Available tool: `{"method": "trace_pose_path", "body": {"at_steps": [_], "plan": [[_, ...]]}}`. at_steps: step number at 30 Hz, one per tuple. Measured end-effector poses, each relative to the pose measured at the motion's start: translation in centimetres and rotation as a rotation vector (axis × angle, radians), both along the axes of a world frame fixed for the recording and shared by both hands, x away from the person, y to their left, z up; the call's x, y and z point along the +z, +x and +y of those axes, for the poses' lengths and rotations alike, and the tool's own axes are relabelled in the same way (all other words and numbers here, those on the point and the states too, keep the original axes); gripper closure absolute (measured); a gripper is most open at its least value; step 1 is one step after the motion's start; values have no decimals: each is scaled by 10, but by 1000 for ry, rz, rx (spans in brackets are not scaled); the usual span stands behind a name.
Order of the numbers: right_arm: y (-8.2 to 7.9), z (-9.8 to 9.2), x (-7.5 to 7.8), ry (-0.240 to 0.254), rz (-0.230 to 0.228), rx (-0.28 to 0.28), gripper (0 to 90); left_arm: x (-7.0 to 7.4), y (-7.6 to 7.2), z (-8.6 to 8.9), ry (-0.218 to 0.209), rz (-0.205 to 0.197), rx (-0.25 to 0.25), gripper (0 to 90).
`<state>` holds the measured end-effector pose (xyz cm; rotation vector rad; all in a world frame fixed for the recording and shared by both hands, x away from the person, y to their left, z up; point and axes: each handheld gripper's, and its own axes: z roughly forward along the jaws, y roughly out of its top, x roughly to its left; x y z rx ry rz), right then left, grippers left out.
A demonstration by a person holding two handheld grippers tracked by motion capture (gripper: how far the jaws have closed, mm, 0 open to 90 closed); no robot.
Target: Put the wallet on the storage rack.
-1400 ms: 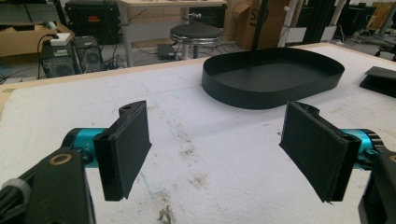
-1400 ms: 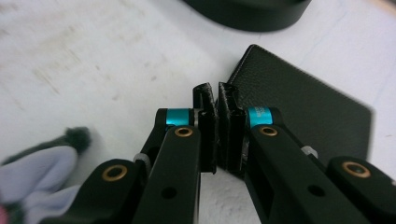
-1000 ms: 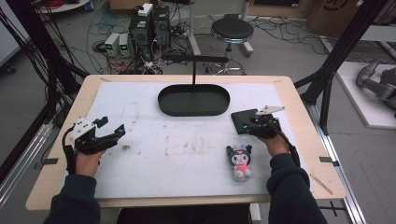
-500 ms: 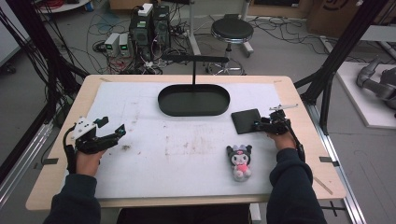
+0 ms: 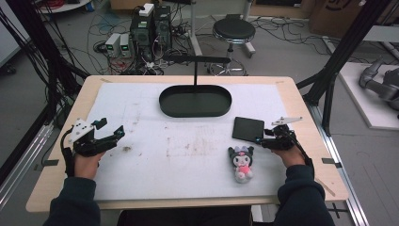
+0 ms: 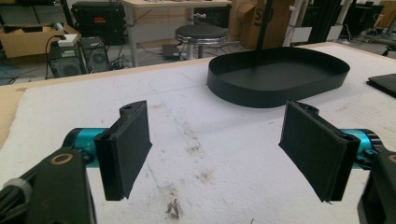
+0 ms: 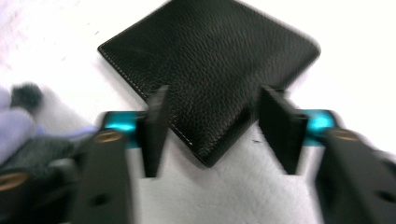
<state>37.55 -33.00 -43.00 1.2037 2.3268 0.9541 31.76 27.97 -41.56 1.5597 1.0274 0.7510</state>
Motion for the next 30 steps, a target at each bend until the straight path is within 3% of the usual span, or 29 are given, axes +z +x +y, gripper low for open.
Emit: {"method": "trace_pose_path", "body": {"at_steps": [1,2,3,8,13,15,16,18,19,22,24,26,30], "plan": [[-3,2,1,-63,-65,61,372,0,0,-1,0,0,0,239],[-3,2,1,-63,-65,61,372,0,0,-1,0,0,0,240],[-9,8,-1,-179,-156,165,374,0,1,-1,1,2,-2,240],[-3,19,-12,-249,-174,205,354,-1,3,-2,2,6,-6,240],[1,18,-14,-235,-189,216,370,-1,3,-3,3,8,-5,241],[0,19,-13,-245,-195,245,488,-2,3,-3,5,8,-8,241],[-4,24,-13,-264,-206,258,588,-2,3,-3,7,9,-9,242],[-5,26,-13,-278,-217,264,614,-2,3,-3,7,10,-6,242],[-6,28,-12,-282,-226,263,699,-2,3,-3,4,9,-5,242],[-8,32,-11,-291,-229,242,756,-1,3,-2,2,8,-5,242],[-9,35,-4,-265,-209,213,861,-1,3,-2,2,8,-4,243],[-9,35,-1,-250,-206,200,866,-2,3,-2,2,10,-3,243],[-9,31,14,-169,-220,167,877,-1,3,-2,1,8,-3,244]]}}
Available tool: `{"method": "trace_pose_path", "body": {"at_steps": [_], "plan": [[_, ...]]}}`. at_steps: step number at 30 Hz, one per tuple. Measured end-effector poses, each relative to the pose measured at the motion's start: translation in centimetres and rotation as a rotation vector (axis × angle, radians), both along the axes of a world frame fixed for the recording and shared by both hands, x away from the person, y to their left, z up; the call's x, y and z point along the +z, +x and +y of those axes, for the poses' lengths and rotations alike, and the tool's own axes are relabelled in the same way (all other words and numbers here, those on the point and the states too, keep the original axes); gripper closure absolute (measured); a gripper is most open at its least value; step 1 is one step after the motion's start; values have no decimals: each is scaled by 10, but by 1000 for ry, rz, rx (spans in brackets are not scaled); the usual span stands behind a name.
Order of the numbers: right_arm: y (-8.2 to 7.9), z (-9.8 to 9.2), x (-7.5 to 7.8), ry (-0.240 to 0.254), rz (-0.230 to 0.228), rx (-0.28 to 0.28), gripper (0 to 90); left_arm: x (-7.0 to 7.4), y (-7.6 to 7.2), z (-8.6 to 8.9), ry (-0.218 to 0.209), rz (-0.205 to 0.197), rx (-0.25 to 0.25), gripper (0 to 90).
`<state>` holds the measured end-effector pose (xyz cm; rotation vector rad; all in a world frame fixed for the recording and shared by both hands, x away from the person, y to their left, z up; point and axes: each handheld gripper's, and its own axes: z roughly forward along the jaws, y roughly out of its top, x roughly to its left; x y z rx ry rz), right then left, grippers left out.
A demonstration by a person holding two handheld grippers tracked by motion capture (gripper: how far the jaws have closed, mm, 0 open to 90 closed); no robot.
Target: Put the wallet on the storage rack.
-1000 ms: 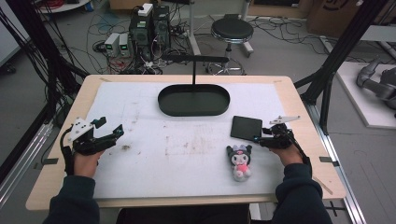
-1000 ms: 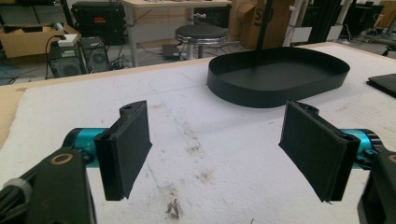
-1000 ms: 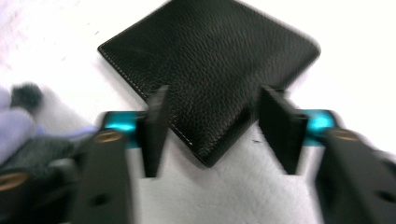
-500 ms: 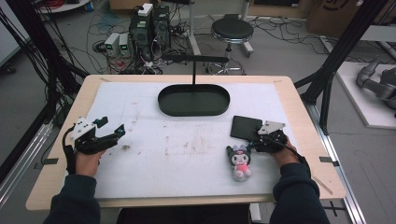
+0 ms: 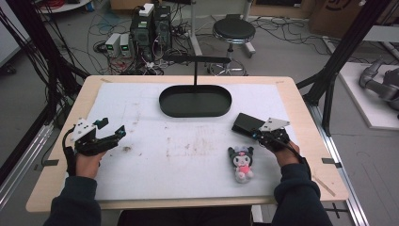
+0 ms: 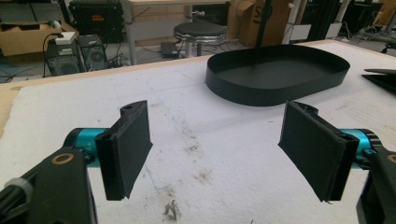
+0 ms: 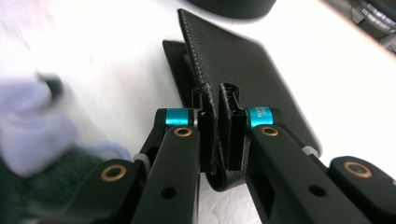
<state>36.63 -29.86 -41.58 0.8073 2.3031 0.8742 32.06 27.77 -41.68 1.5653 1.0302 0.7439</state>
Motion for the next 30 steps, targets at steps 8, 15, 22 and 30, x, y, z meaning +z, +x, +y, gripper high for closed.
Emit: {"method": "trace_pose_path", "body": {"at_steps": [8,15,22,30], "plan": [[-8,-3,39,202,-10,-57,889,0,-1,2,-5,-4,5,244],[-5,-8,45,239,10,-176,893,1,-2,2,-4,-5,1,245],[-2,-14,43,214,-15,-257,893,0,-1,4,-7,-4,6,244],[5,-10,39,171,-1,-249,779,0,-1,2,-5,-4,1,245]]}}
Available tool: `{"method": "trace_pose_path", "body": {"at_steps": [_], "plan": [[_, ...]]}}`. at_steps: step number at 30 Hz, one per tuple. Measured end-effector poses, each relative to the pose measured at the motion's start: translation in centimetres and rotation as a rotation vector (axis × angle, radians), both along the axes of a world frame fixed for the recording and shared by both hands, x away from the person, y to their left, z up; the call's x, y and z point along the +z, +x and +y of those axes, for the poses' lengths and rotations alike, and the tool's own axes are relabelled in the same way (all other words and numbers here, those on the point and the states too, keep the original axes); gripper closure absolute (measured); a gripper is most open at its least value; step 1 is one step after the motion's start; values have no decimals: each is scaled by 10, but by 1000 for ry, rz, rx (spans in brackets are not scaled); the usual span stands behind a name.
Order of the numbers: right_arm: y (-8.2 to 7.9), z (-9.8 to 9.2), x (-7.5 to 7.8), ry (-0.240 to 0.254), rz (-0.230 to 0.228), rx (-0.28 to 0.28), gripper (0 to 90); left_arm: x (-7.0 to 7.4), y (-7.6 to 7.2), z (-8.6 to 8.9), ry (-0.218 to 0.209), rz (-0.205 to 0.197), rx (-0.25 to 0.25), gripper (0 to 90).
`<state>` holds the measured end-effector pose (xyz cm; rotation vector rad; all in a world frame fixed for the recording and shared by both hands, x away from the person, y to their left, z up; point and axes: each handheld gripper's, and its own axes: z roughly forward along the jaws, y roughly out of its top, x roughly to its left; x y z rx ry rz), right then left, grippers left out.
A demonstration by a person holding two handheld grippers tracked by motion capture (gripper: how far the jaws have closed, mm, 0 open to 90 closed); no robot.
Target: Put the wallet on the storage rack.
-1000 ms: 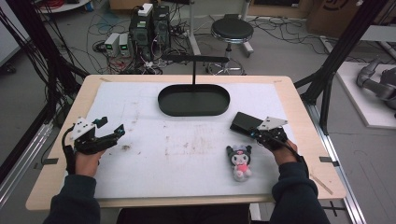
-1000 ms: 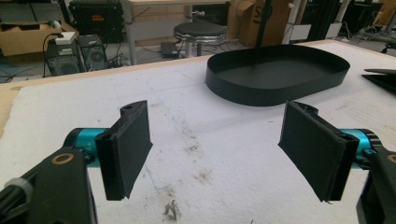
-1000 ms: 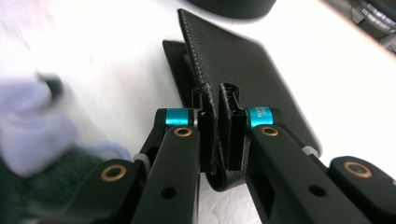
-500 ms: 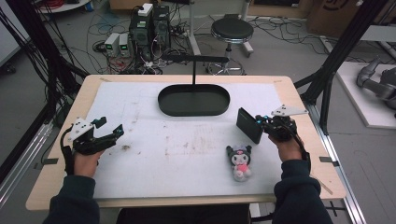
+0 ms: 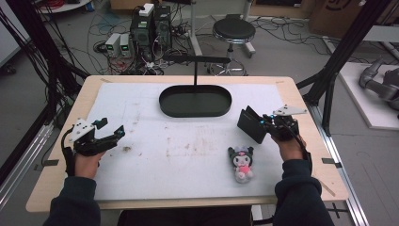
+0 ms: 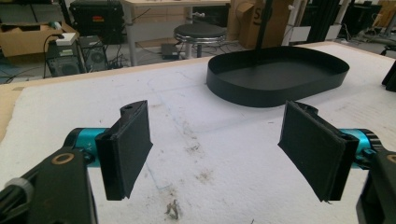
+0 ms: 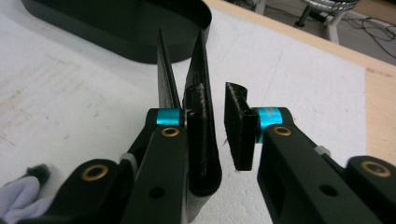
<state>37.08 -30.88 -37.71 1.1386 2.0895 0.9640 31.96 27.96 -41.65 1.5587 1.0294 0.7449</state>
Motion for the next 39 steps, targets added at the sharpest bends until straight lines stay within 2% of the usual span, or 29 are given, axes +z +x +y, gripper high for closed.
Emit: {"method": "trace_pose_path", "body": {"at_steps": [4,7,13,16,19,21,22,24,27,29,30,32,33,34,36,37,39], "plan": [[3,1,-1,2,0,3,777,0,0,0,0,0,-1,245],[6,1,-1,0,12,0,855,0,0,0,0,0,-2,245],[0,2,3,-79,-64,-86,873,0,0,1,1,2,0,245],[3,1,0,-88,-40,-113,871,0,0,1,1,1,-1,245],[6,0,0,-71,-35,-145,862,0,0,0,2,0,-1,246],[9,-2,0,-45,-24,-163,852,0,0,0,4,2,-4,246],[12,-5,-1,-15,-16,-187,831,0,0,0,3,2,-3,246],[14,-8,-1,-2,-13,-191,823,0,0,0,2,1,-3,246],[16,-13,-1,25,-12,-194,747,0,0,1,1,1,-2,246],[14,-16,1,49,-39,-178,638,-1,0,1,1,2,-1,246],[14,-16,1,49,-39,-178,638,-1,0,1,1,3,-1,246],[12,-18,3,64,-64,-174,580,-1,0,1,2,4,-2,246],[9,-20,5,82,-88,-158,527,-1,0,1,-2,3,-2,246],[9,-20,5,82,-88,-158,527,-1,0,0,-1,5,-3,246],[7,-21,7,93,-103,-132,471,-1,0,1,1,5,-3,246],[5,-21,7,113,-106,-107,398,-1,0,1,2,5,-3,246],[4,-22,7,105,-119,-93,368,-1,-1,1,0,3,-2,246]]}}
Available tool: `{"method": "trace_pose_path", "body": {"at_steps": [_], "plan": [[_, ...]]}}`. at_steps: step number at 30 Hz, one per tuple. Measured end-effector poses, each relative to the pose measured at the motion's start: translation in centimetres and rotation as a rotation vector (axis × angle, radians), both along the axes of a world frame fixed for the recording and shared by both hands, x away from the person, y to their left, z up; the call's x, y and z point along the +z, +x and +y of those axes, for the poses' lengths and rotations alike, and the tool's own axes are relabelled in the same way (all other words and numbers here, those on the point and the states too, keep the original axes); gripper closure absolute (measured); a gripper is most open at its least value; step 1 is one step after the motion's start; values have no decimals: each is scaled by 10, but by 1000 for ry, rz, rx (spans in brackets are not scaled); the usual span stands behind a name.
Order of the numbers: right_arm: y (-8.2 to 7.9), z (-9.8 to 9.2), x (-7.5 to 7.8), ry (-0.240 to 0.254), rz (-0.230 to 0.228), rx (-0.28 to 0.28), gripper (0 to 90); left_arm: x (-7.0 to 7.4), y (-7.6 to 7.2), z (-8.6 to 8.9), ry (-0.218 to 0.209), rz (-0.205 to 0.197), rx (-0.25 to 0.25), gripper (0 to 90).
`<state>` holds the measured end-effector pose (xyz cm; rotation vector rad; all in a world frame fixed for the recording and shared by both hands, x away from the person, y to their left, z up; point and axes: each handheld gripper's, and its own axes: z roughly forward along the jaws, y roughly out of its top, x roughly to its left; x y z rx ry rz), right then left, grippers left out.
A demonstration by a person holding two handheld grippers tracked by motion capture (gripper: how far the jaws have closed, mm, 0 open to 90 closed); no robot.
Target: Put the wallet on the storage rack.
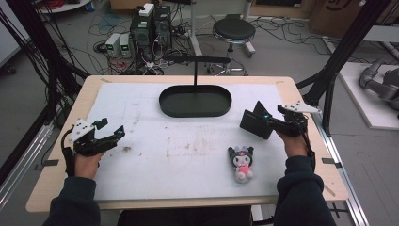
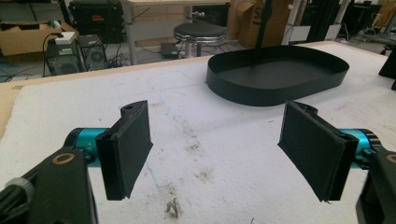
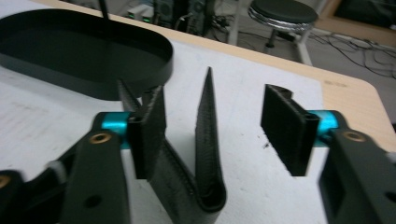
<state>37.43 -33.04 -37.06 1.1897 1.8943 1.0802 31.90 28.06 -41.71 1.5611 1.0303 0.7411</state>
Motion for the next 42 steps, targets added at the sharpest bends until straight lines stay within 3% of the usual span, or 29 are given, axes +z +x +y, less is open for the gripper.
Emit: {"method": "trace_pose_path", "body": {"at_steps": [1,5,15,18,22,23,24,27,32,38,42], "plan": [[-4,0,-2,-17,-27,22,297,0,0,0,1,0,0,246],[-9,-2,-4,-28,-52,56,211,0,0,1,0,1,1,246],[-6,-1,-32,-38,22,103,208,-1,1,-2,8,7,-7,246],[-2,0,-37,-31,49,136,366,-2,2,-3,9,12,-8,246],[2,0,-39,29,50,150,505,-2,2,-3,14,15,-6,246],[3,-2,-39,42,61,152,586,-3,2,-3,14,15,-6,247],[3,-4,-38,63,84,142,766,-3,2,-3,13,15,-6,246],[2,-3,-37,54,89,126,783,-3,2,-2,14,16,-4,246],[-2,3,-28,67,86,163,790,-3,2,-3,14,16,-6,246],[4,25,1,96,21,223,790,-2,4,-5,17,11,-16,246],[16,47,17,74,-6,251,791,-2,4,-4,17,13,-18,247]]}}
